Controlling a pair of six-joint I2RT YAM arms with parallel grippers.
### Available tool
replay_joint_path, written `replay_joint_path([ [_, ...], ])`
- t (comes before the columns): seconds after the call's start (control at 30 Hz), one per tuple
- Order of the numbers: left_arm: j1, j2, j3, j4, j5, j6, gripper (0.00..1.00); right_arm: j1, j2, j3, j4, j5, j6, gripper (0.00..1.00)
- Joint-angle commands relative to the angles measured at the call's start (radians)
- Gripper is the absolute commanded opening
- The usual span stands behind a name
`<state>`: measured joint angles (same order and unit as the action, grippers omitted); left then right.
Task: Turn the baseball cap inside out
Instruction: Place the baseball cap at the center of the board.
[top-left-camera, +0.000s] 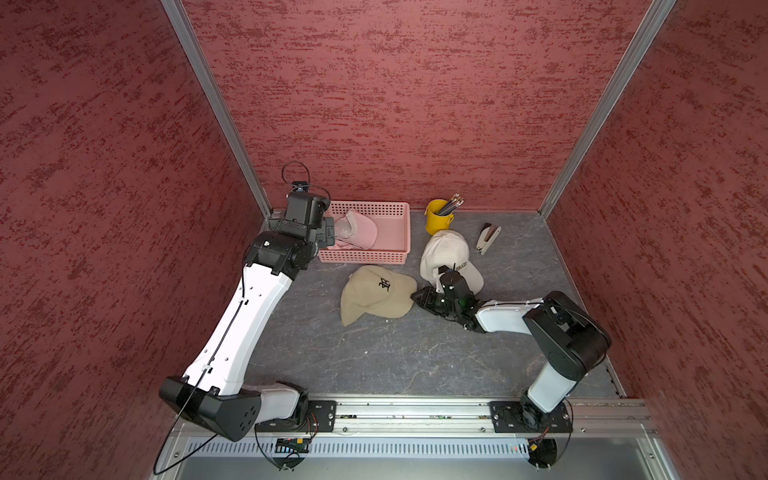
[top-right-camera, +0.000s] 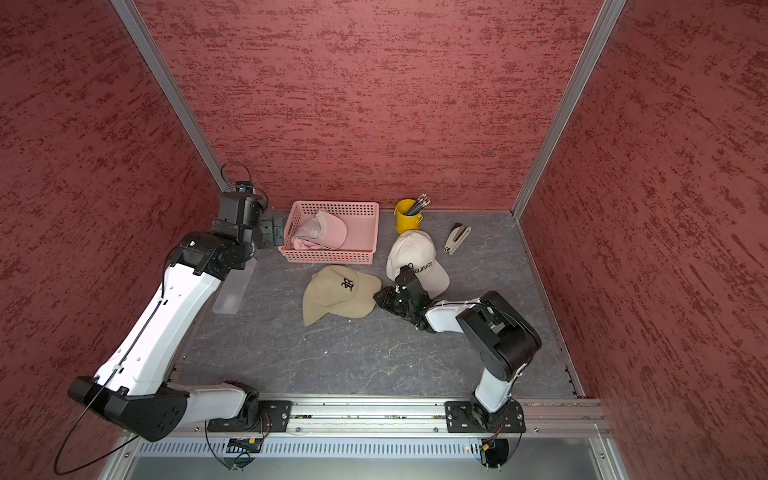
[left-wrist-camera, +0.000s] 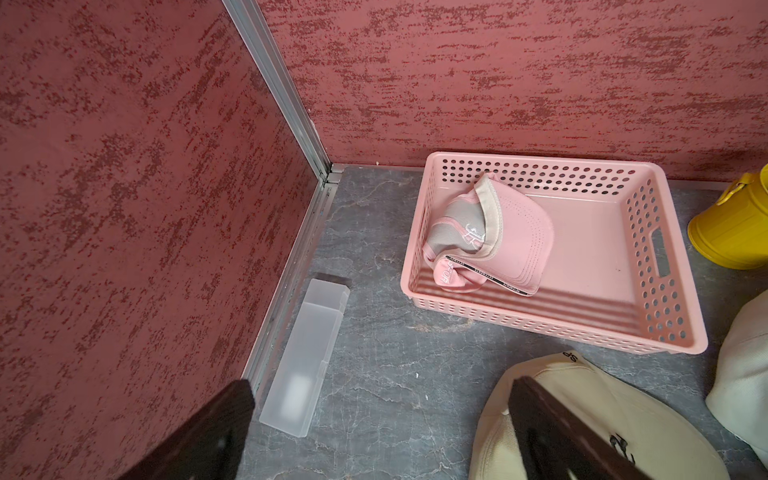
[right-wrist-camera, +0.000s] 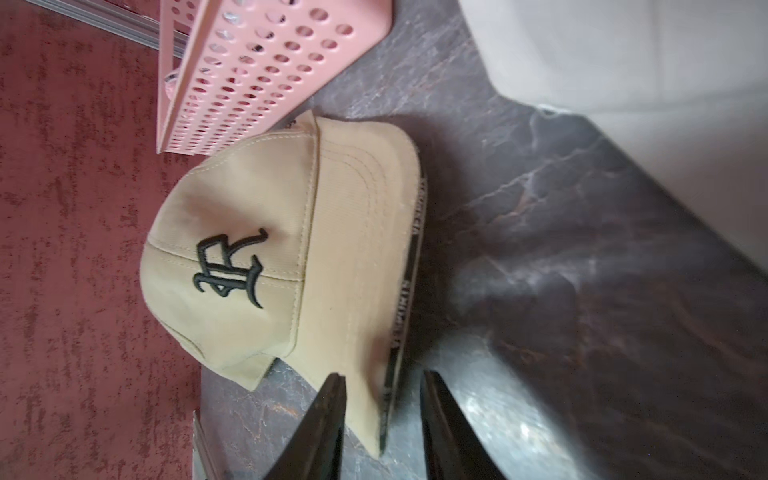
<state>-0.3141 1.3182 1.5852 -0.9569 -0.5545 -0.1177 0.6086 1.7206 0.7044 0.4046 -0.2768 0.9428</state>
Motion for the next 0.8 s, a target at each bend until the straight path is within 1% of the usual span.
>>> replay_joint_path([
  [0.0, 0.004, -0.008, -0.012, 0.024, 0.009, 0.0, 1.0, -0.004, 0.011, 0.033, 0.07, -0.027, 0.011, 0.35],
  [0.07, 0.004, -0.008, -0.011, 0.026, 0.01, -0.002, 1.0, -0.007, 0.026, 0.045, 0.072, -0.036, 0.013, 0.33],
  [0.17, 0.004, -0.005, -0.008, 0.025, 0.014, -0.002, 1.0, -0.015, 0.071, 0.05, 0.109, -0.058, 0.043, 0.26],
  [0.23, 0.003, -0.005, -0.003, 0.023, 0.013, 0.001, 1.0, -0.018, 0.095, 0.046, 0.158, -0.073, 0.064, 0.19],
  [0.3, 0.004, -0.007, -0.002, 0.023, 0.007, 0.005, 1.0, -0.018, 0.109, 0.045, 0.204, -0.089, 0.074, 0.1],
  [0.4, 0.006, -0.01, -0.008, 0.023, 0.001, 0.009, 1.0, -0.018, 0.106, 0.033, 0.285, -0.121, 0.103, 0.0],
  [0.53, 0.01, -0.011, -0.015, 0.026, 0.006, 0.004, 1.0, -0.018, 0.088, 0.025, 0.407, -0.182, 0.178, 0.0],
  [0.67, 0.011, -0.014, -0.022, 0.032, 0.011, 0.0, 1.0, -0.018, 0.108, 0.027, 0.638, -0.264, 0.35, 0.0],
  [0.77, 0.012, -0.019, -0.025, 0.036, 0.014, -0.005, 1.0, -0.019, 0.109, 0.039, 0.735, -0.295, 0.425, 0.0],
])
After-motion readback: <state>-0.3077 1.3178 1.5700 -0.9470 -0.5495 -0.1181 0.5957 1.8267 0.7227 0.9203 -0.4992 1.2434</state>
